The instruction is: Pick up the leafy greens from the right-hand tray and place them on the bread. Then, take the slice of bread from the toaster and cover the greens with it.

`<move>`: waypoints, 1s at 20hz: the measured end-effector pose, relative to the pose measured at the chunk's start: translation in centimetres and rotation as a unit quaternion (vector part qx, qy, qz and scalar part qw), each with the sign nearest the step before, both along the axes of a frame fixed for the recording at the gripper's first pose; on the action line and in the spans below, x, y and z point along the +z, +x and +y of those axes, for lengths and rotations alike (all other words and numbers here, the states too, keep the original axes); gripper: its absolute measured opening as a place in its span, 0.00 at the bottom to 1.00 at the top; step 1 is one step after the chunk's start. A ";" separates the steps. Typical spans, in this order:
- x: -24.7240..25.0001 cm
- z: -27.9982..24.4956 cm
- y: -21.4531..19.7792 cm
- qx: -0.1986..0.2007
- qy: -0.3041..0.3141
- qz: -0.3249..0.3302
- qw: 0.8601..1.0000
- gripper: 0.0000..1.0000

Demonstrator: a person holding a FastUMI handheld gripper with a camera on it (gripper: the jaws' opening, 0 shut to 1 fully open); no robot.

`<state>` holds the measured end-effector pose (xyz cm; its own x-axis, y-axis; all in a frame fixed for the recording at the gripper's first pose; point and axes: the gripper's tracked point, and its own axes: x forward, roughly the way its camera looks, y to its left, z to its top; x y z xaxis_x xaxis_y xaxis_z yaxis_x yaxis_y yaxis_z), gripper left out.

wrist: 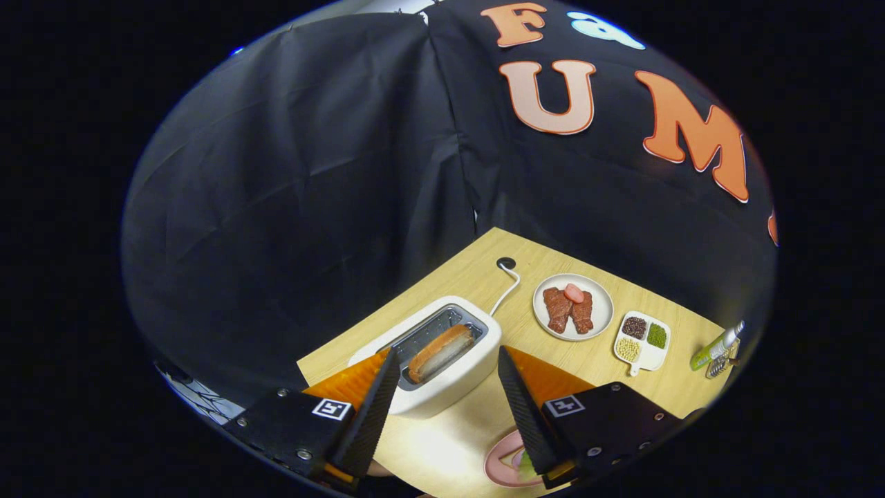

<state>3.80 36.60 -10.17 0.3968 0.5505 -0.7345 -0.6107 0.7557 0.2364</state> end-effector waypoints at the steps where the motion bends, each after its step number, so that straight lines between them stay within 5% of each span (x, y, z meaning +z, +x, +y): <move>1: -0.5 0.6 0.0 0.005 -0.006 0.011 1.000 0.86; 14: -6.9 4.2 0.5 -0.021 -0.060 0.132 0.989 0.80; 20: -8.3 5.0 0.3 -0.026 -0.069 0.157 0.985 0.51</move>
<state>4.11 41.63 -18.42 0.1628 0.4214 -0.8921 -0.4843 0.8219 0.2998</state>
